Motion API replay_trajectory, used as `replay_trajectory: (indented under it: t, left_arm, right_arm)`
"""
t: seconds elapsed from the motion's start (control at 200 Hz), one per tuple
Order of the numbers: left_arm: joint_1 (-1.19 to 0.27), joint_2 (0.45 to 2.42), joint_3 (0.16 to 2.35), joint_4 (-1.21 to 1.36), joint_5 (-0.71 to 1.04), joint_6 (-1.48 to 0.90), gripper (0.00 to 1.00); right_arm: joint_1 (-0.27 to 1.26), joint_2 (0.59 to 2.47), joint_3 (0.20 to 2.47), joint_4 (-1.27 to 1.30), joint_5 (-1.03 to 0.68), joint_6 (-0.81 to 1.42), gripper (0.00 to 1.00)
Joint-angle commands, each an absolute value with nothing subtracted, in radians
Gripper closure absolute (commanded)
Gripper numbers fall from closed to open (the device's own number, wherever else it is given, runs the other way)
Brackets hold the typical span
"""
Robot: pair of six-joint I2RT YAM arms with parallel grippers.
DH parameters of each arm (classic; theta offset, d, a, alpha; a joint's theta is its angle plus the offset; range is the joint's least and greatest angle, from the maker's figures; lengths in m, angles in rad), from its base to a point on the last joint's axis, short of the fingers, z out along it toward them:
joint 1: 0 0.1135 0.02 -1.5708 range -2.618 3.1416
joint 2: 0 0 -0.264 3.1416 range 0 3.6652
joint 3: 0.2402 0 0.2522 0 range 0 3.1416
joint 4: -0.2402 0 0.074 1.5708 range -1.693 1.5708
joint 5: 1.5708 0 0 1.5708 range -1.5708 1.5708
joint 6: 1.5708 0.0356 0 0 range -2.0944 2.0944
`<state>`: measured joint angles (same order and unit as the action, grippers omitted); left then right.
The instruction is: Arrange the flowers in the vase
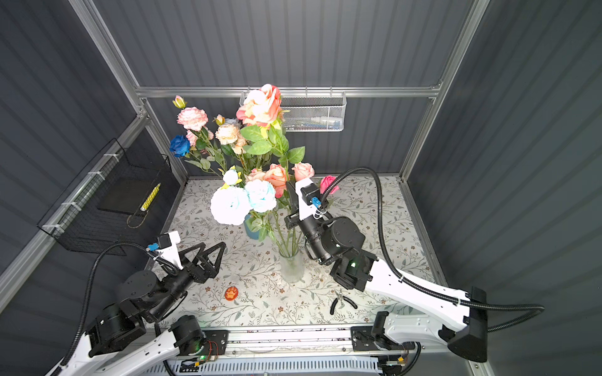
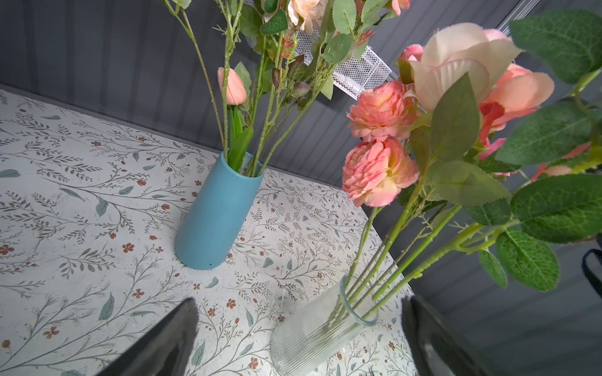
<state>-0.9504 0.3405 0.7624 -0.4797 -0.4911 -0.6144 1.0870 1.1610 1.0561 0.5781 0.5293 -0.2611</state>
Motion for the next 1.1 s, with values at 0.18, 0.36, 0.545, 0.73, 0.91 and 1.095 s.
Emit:
replay_trajectory:
  t: [0.18,0.36,0.545,0.73,0.91,1.095]
  left_arm:
    - [-0.955,0.317,0.777,-0.507,-0.506,-0.627,0.00]
    - [-0.955,0.318,0.779,-0.505,-0.503,-0.627,0.00]
    - [-0.954,0.325,0.779,-0.508,-0.503,-0.625,0.00]
    - [-0.955,0.333,0.777,-0.517,-0.516,-0.633,0.00]
    - [-0.954,0.441,0.799,-0.596,-0.645,-0.707,0.00]
    - [-0.955,0.587,0.799,-0.611,-0.737,-0.842,0.00]
  right_arm:
    - [1.135,1.148,0.907,0.660,0.629,-0.252,1.00]
    - [1.198,1.090,0.799,0.619,0.696,-0.141,0.64]
    - [1.274,1.018,0.719,0.588,0.767,-0.087,0.50]
    - [1.295,0.891,0.657,0.488,0.773,0.036,0.36]
    - [1.295,0.761,0.592,0.388,0.796,0.126,0.19]
    - [1.295,0.668,0.564,0.272,0.827,0.189,0.01]
